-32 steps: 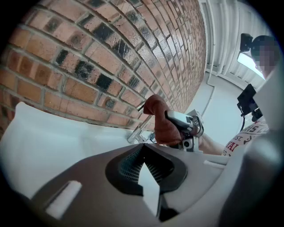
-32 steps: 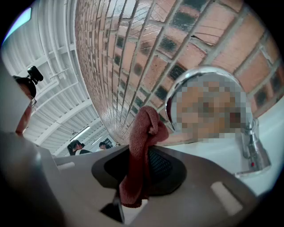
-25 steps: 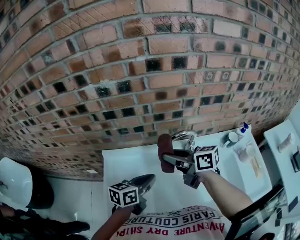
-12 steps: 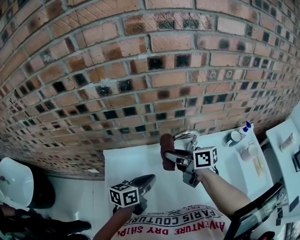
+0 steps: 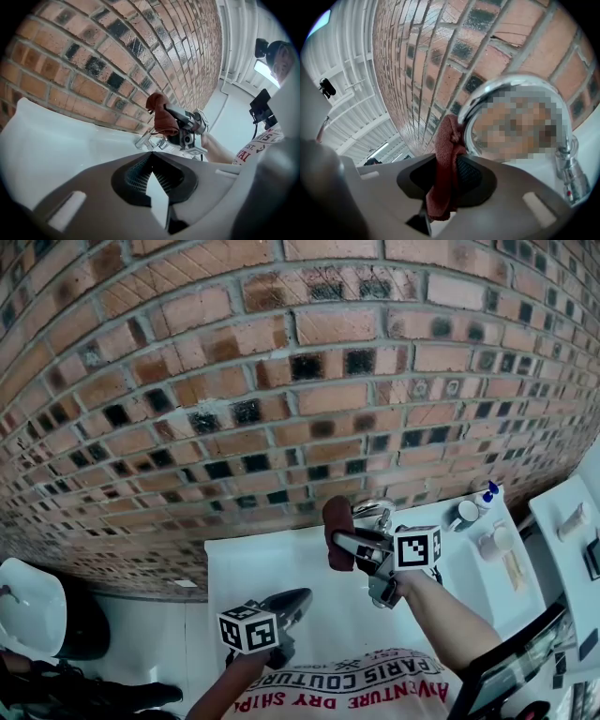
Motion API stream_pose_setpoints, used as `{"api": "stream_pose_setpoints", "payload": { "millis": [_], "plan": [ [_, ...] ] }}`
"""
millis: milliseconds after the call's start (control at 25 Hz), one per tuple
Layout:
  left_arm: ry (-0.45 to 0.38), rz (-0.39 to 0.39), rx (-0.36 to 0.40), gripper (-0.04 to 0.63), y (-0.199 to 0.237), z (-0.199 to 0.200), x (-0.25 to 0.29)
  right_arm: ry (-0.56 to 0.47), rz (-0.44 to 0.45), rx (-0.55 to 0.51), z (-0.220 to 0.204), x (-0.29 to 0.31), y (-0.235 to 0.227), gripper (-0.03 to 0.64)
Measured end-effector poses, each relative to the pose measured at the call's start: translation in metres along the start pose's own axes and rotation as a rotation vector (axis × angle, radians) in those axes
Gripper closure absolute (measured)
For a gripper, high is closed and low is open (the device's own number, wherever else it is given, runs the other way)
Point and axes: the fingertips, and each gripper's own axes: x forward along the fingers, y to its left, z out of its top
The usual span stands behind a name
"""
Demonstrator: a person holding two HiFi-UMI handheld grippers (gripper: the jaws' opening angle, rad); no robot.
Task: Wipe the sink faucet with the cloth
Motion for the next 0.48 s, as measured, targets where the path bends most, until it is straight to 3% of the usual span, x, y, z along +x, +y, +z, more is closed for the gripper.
{"api": "stream_pose_setpoints", "payload": {
  "millis": [480],
  "plan": [
    [0.011,-0.013,0.024,0.591,-0.01,0.001,0.001,-0.154,-0.038,-0.024,0.054,-0.063,-0.003,0.523]
  ]
}}
